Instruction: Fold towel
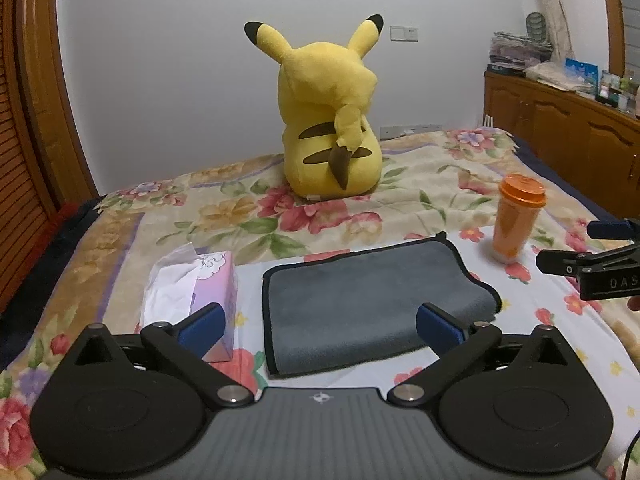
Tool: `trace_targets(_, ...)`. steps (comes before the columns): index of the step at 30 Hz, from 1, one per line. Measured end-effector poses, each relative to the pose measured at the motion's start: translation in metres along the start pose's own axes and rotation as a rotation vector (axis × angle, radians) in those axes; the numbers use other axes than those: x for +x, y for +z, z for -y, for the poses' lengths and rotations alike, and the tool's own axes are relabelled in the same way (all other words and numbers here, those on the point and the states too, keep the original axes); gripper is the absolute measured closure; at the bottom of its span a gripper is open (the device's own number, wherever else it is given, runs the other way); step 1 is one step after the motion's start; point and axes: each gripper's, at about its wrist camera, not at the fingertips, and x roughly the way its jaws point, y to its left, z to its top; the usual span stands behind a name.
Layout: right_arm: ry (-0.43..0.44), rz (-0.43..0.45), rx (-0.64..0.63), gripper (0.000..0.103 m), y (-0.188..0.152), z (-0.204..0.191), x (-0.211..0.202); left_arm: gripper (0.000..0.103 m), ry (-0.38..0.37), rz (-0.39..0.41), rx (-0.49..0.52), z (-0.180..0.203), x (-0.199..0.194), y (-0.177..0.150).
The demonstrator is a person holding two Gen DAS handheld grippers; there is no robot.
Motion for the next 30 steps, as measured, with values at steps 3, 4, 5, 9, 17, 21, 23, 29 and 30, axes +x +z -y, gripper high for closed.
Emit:
trace_targets(3, 0.006, 0.011, 0.0, 0.0, 0.0, -0.002, -0.011, 0.0, -0.004, -0.012, -0.004, 0.0, -0.009, -0.001)
trace_targets(4, 0.008, 0.014, 0.0, 0.0, 0.0, -0.003, -0.015, 0.0, -0.01, -0.015, -0.011, 0.0, -0.013, -0.001)
trace_targets(5, 0.007, 0.012, -0.002, 0.0, 0.0, -0.004, -0.018, 0.0, -0.017, -0.019, -0.019, -0.001, -0.018, -0.001)
trace_targets(9, 0.002, 0.015, -0.007, 0.0, 0.002, -0.007, -0.035, 0.0, -0.021, -0.017, -0.019, 0.001, -0.037, -0.003)
trace_targets(17, -0.003, 0.033, -0.004, 0.0, 0.005, -0.013, -0.073, 0.0, -0.003, -0.019, -0.014, 0.005, -0.078, -0.004)
trace_targets(21, -0.004, 0.045, -0.006, 0.0, 0.003, -0.014, -0.092, 0.0, 0.007, -0.01, -0.016, 0.006, -0.1, -0.01)
trace_targets(23, -0.003, 0.044, -0.005, 0.0, 0.001, -0.015, -0.099, 0.0, 0.013, -0.007, -0.017, 0.006, -0.111, -0.014)
trace_targets(29, -0.003, 0.043, -0.003, 0.0, -0.007, -0.021, -0.121, 0.0, 0.014, -0.018, -0.025, 0.007, -0.135, -0.029)
trace_targets(30, 0.003, 0.042, -0.002, 0.0, -0.009, -0.023, -0.124, 0.0, 0.015, -0.016, -0.028, 0.006, -0.138, -0.031)
